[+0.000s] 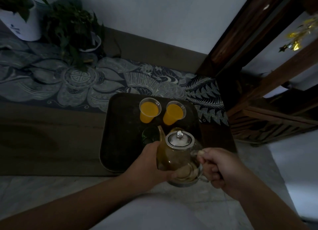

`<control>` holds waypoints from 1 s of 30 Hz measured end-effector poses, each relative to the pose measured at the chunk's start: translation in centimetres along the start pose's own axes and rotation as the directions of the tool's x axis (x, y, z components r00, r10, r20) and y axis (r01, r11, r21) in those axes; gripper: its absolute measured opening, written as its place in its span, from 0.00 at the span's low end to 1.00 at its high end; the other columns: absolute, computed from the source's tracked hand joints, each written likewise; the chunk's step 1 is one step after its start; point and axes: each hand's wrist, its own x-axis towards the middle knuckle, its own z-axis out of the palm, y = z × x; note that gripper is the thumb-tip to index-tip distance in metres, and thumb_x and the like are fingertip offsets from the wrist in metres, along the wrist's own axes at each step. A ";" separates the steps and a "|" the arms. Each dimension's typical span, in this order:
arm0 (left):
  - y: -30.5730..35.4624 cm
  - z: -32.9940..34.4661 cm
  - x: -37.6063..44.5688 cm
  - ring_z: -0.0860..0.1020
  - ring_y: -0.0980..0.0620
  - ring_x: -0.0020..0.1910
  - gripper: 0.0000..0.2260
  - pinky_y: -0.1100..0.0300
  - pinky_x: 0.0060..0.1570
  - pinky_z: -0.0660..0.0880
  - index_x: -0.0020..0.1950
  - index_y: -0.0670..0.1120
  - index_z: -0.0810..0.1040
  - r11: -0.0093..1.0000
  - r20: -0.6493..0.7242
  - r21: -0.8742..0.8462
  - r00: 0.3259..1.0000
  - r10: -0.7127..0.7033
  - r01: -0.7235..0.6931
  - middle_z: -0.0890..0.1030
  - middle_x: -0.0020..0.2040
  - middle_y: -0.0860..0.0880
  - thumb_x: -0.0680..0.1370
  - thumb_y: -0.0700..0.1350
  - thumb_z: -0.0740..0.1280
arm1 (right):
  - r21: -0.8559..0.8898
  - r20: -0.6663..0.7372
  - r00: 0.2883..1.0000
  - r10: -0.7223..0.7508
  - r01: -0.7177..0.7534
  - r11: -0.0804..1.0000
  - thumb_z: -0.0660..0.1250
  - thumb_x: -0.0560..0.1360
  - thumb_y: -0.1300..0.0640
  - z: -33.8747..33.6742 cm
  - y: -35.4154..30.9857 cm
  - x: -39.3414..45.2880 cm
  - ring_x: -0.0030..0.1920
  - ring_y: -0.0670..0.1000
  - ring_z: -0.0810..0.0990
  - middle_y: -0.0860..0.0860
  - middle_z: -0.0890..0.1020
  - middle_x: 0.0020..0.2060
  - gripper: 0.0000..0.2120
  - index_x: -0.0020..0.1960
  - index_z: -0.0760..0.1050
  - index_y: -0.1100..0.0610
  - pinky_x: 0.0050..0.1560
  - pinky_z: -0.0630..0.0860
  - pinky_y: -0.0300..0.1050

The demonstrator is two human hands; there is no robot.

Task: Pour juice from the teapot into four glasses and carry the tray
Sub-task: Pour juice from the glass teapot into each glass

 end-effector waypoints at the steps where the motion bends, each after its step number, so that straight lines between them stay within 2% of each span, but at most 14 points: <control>1: -0.2 0.0 0.0 0.74 0.61 0.62 0.35 0.63 0.59 0.76 0.56 0.79 0.62 1.000 0.003 -0.010 1.000 -0.015 0.015 0.69 0.65 0.62 0.56 0.68 0.77 | -0.002 0.006 1.000 0.005 -0.005 1.000 0.57 0.76 0.57 0.0 0.1 0.1 0.22 0.45 0.57 0.48 0.61 0.24 0.17 0.30 0.72 0.52 0.20 0.54 0.33; 3: -0.6 0.0 0.1 0.74 0.59 0.62 0.37 0.61 0.59 0.78 0.59 0.75 0.63 0.999 0.004 -0.015 0.999 -0.040 0.040 0.69 0.66 0.61 0.56 0.66 0.78 | -0.007 0.025 1.000 0.019 -0.019 1.000 0.58 0.77 0.56 0.0 0.2 0.2 0.22 0.45 0.58 0.48 0.61 0.24 0.17 0.30 0.73 0.52 0.19 0.54 0.33; 6: -1.1 0.1 0.2 0.75 0.55 0.63 0.41 0.54 0.60 0.79 0.66 0.63 0.65 0.996 0.019 -0.030 0.997 -0.081 0.082 0.71 0.66 0.56 0.57 0.63 0.79 | -0.005 0.040 0.999 0.037 -0.037 0.999 0.58 0.78 0.56 -0.1 0.1 0.3 0.22 0.45 0.59 0.48 0.63 0.24 0.14 0.34 0.73 0.55 0.19 0.56 0.33; 13: -1.4 0.0 0.5 0.78 0.54 0.60 0.37 0.53 0.57 0.81 0.61 0.64 0.66 0.985 0.059 -0.077 0.987 -0.151 0.155 0.74 0.63 0.55 0.56 0.61 0.79 | -0.038 0.072 0.995 0.073 -0.071 0.997 0.57 0.78 0.58 0.2 -0.7 0.8 0.22 0.44 0.61 0.47 0.66 0.24 0.10 0.40 0.72 0.57 0.19 0.56 0.32; 20: -1.3 -0.4 0.7 0.77 0.51 0.61 0.37 0.49 0.59 0.80 0.69 0.56 0.66 0.969 0.093 -0.122 0.975 -0.204 0.214 0.72 0.65 0.52 0.65 0.50 0.81 | -0.026 0.104 0.988 0.115 -0.113 0.993 0.58 0.79 0.58 0.1 -1.8 1.7 0.22 0.44 0.63 0.48 0.67 0.24 0.10 0.41 0.73 0.59 0.18 0.56 0.32; 30: -1.3 -0.8 1.2 0.78 0.51 0.61 0.34 0.50 0.59 0.80 0.68 0.56 0.66 0.954 0.113 -0.191 0.971 -0.212 0.231 0.74 0.64 0.53 0.69 0.48 0.80 | -0.013 0.180 0.974 0.135 -0.135 0.991 0.62 0.77 0.58 -0.4 -3.0 3.0 0.24 0.45 0.66 0.49 0.69 0.26 0.10 0.39 0.77 0.58 0.17 0.59 0.33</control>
